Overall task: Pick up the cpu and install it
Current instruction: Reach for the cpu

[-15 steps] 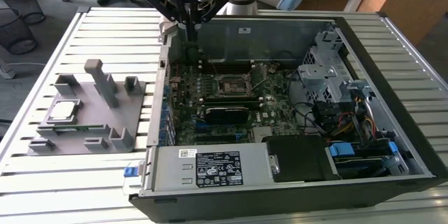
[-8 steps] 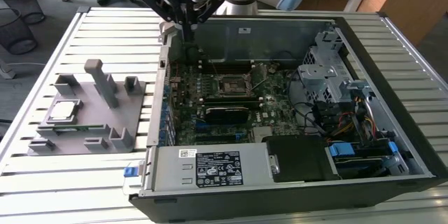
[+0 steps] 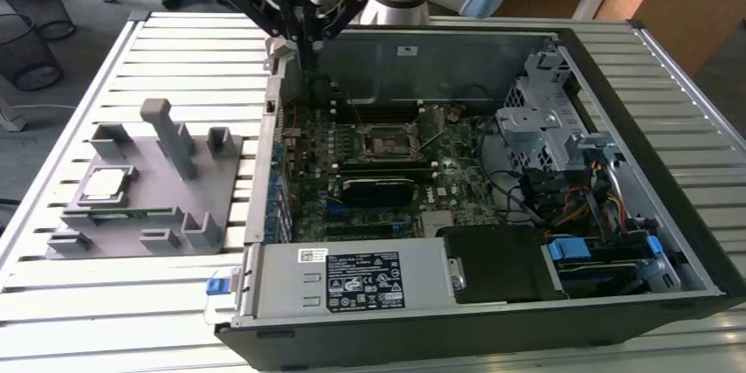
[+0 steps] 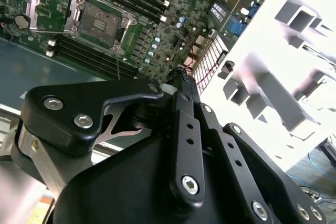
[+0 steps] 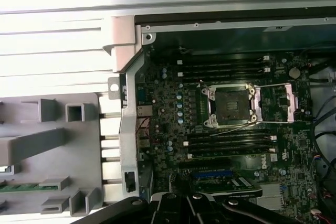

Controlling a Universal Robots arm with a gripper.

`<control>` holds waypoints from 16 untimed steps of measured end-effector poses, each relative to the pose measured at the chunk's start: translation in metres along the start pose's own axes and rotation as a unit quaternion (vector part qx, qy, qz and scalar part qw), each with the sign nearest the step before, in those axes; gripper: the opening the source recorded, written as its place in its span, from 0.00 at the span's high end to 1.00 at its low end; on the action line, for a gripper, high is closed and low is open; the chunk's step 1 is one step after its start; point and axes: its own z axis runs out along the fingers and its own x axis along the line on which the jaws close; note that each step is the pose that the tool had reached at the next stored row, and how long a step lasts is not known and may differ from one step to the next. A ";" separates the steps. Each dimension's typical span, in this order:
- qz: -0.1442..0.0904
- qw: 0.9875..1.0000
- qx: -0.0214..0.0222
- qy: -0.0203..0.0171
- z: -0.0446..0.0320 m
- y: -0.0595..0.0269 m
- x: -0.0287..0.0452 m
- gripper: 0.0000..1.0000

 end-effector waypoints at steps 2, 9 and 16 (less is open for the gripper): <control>0.000 1.000 0.000 0.000 0.0002 -0.0001 0.0012 0.89; 0.000 1.000 0.000 0.001 0.0007 -0.0005 0.0066 0.89; 0.000 1.000 0.000 0.002 0.0014 -0.0011 0.0133 0.89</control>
